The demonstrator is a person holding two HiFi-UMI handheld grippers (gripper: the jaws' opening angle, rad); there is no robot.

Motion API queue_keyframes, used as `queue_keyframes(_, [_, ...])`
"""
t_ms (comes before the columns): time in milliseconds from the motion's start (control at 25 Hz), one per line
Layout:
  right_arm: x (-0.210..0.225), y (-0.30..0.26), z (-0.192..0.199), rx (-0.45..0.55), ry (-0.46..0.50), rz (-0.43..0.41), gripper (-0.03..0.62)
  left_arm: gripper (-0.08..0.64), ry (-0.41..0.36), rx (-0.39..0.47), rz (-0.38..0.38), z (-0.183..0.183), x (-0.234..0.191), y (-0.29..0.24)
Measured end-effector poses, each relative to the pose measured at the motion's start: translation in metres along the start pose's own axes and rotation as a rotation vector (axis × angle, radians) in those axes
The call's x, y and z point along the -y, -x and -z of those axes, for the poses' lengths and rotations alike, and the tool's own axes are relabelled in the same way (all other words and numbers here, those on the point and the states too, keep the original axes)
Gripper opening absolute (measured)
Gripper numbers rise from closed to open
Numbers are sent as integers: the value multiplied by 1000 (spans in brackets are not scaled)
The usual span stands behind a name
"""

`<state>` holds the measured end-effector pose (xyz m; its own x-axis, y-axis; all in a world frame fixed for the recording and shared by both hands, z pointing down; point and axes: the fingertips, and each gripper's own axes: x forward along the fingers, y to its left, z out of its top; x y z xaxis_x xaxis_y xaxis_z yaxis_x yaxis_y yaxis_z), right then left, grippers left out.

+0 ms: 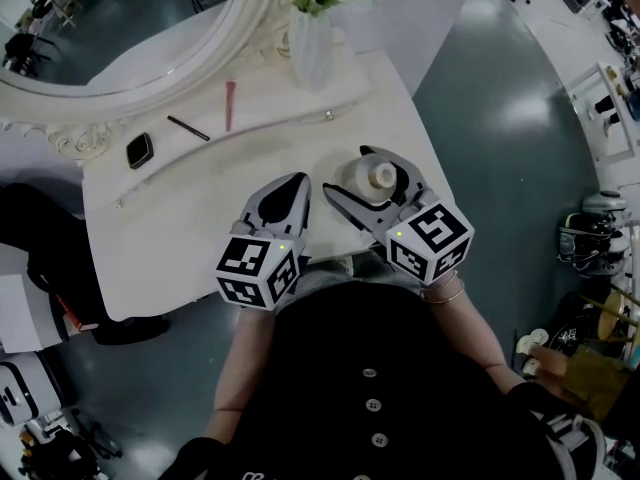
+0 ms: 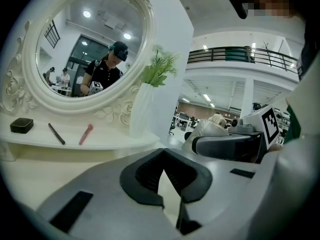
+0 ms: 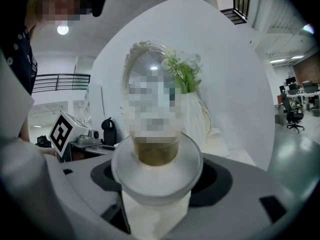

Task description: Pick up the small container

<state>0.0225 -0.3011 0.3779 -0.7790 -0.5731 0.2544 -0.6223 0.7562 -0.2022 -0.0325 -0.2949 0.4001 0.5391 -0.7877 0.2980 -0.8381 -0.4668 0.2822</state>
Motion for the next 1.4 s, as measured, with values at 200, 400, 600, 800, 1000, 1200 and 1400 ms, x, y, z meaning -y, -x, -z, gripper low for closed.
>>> queue_keyframes(200, [-1,0,1,-6,-2,-8,341,12,-1,-2,0,0,0,0])
queue_keyframes(400, [-1,-1,1,-13,6,-14,341,12,-7,-8,5,1,1,-1])
queue_keyframes(600, [-2,-1,1,-12,7,-17,340,12,-11,-14,9,1,3,-1])
queue_keyframes(800, [1,-2,1,-14,6,-21,339,12,-7,-16,14,1,4,-4])
queue_keyframes(1000, [3,-1,2,-15,18,-18,340,12,-5,-21,26,0,7,-6])
queue_keyframes(1200, [5,-2,1,-21,30,-23,341,12,-3,-27,28,0,7,-7])
queue_keyframes(1400, [9,-1,5,-36,36,-18,341,12,-3,-37,31,3,8,-9])
